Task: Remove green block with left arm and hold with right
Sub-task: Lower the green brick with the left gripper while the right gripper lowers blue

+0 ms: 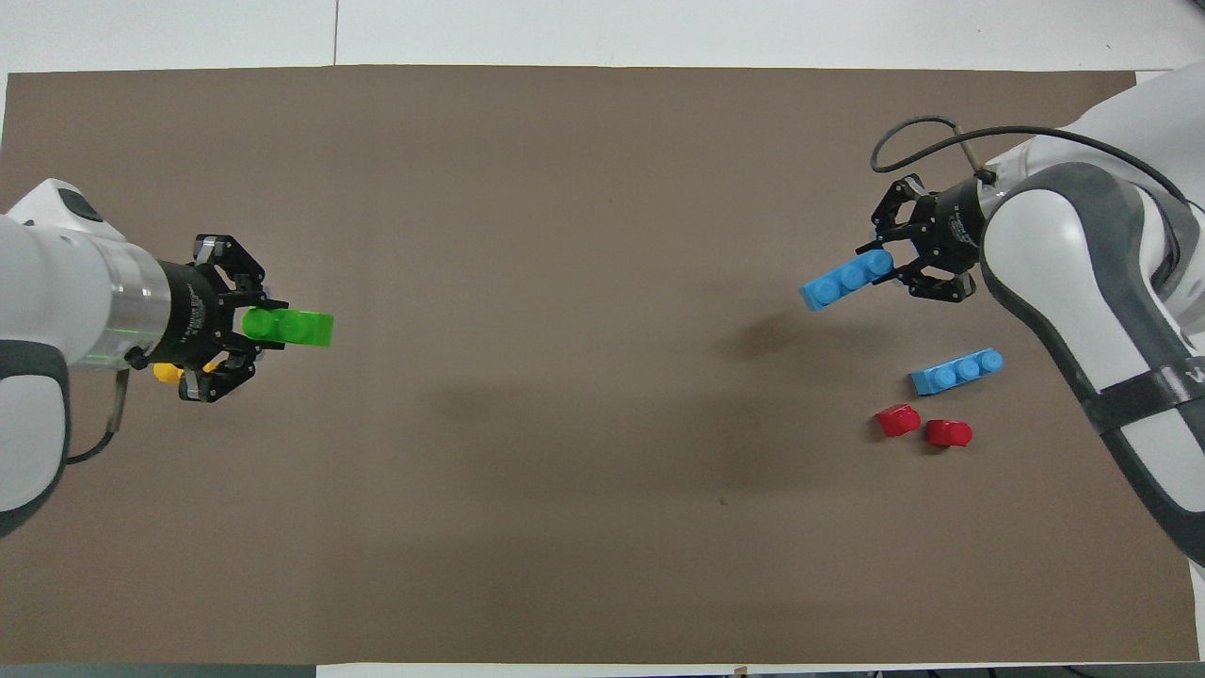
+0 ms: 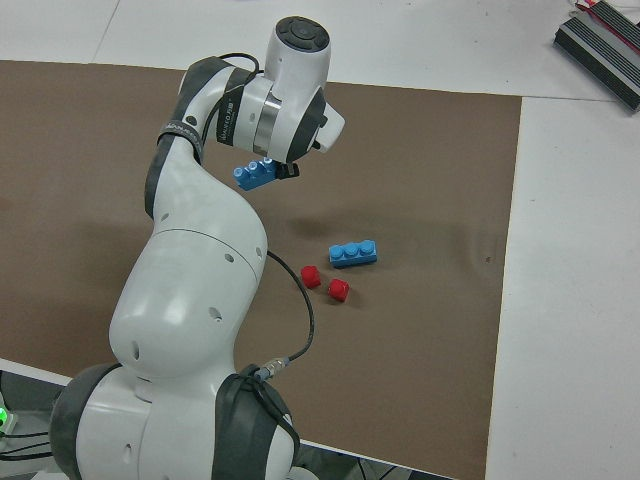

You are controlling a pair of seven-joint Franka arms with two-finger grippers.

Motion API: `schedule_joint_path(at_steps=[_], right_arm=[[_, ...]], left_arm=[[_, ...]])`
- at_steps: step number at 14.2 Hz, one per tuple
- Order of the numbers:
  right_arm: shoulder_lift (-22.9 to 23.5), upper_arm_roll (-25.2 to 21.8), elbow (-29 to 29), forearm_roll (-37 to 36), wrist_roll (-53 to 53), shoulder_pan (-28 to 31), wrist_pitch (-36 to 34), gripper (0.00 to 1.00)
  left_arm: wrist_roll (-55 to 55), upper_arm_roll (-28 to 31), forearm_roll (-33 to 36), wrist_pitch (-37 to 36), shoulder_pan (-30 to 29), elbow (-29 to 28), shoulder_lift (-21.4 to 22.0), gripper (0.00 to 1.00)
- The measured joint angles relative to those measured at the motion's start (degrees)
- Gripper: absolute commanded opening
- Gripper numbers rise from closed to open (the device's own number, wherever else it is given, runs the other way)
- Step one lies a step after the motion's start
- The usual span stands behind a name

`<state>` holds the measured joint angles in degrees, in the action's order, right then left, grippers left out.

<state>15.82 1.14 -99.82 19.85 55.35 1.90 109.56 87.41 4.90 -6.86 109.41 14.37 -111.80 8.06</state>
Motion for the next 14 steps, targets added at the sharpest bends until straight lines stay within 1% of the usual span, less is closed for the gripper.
schedule_joint_path(at_steps=[3, 4, 6, 10, 12, 14], right_arm=[[0.07, -0.05, -3.65, -0.54, -5.51, 5.35, -0.02, 0.00], [0.26, -0.07, -4.69, -0.56, -7.70, 7.08, 0.01, 0.00], [1.47, -0.08, -6.28, -0.56, -10.68, 9.23, 1.17, 0.00], [4.13, 0.67, -9.27, -0.39, -11.09, 8.78, 7.20, 0.00], [5.17, 0.88, -9.78, 1.08, -11.08, 8.48, 8.65, 0.00], [5.35, 0.86, -9.76, 1.90, -11.08, 8.39, 8.70, 0.00]], left_arm=[[-7.68, 0.16, -1.33, 1.89, -5.65, -1.07, -0.52, 0.00], [-9.47, 0.19, -1.44, 3.05, -6.83, -1.55, -1.34, 0.00], [-12.83, 0.17, -1.57, 6.70, -8.76, -2.07, -4.62, 0.00], [-17.96, 0.15, -2.05, 14.54, -11.53, -2.08, -12.66, 0.00], [-19.60, 0.10, -2.11, 17.91, -12.42, -1.65, -16.07, 0.00], [-22.05, 0.09, -2.13, 19.63, -13.56, -0.57, -19.11, 0.00]])
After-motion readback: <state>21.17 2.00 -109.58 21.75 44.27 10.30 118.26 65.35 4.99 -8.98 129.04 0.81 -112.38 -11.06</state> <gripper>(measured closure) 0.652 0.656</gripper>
